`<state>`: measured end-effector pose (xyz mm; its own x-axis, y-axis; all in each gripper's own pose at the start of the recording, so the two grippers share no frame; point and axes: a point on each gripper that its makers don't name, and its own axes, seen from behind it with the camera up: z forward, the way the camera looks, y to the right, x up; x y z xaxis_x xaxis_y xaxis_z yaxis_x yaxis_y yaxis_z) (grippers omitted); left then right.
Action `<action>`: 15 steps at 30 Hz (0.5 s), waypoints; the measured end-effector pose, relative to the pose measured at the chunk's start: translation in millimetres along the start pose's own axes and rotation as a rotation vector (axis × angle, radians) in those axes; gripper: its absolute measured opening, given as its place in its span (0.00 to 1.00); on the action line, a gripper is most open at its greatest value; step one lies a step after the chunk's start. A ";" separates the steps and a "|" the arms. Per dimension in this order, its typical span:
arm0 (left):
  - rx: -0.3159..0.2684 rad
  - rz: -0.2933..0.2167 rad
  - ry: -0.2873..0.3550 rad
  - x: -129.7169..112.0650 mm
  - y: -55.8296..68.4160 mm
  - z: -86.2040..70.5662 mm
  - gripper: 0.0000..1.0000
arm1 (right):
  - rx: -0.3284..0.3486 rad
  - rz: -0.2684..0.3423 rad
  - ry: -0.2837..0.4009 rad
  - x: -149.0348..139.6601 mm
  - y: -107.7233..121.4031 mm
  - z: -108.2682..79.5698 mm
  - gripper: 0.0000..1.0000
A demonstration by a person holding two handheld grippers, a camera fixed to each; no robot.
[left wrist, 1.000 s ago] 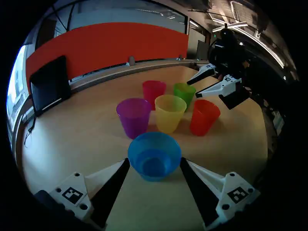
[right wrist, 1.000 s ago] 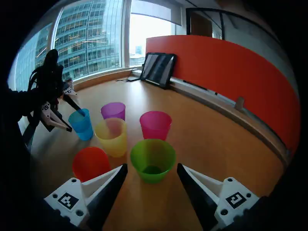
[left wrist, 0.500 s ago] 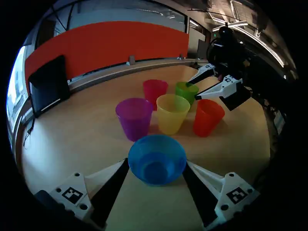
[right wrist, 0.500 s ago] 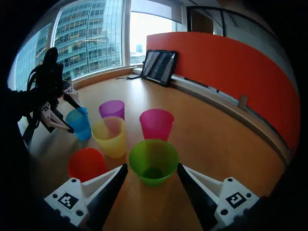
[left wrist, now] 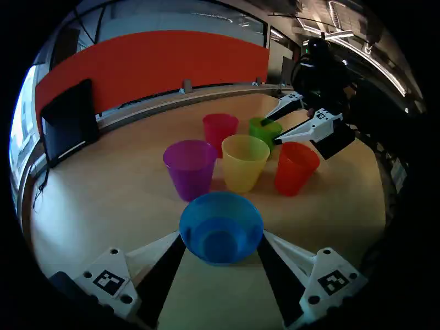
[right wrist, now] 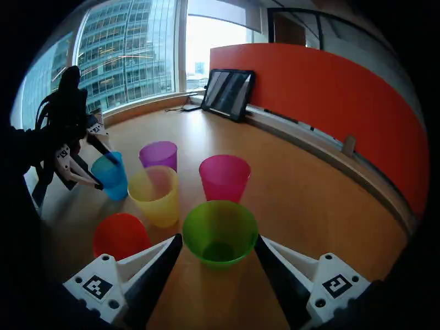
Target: Pour water
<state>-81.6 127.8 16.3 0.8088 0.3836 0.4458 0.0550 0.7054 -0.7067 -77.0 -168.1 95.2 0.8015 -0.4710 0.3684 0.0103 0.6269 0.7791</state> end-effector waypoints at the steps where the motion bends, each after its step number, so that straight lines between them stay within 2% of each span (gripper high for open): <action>1: 0.001 0.001 0.000 0.0 0.1 -0.1 0.86 | -0.001 0.000 0.000 0.5 0.2 1.5 1.00; 8: 0.007 0.005 0.003 0.6 0.2 -1.1 0.85 | -0.003 0.006 0.000 4.0 0.4 11.0 1.00; 12: 0.012 0.003 0.007 0.9 -0.6 -1.5 0.85 | -0.010 0.016 0.001 4.1 1.4 14.6 0.92; 15: 0.017 0.000 0.013 2.0 -1.7 -2.8 0.85 | -0.014 0.023 0.004 3.9 1.9 13.9 0.92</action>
<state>-78.4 125.6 16.9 0.8161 0.3764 0.4386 0.0450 0.7152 -0.6975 -82.1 -177.3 105.2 0.8037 -0.4542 0.3843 0.0003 0.6463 0.7631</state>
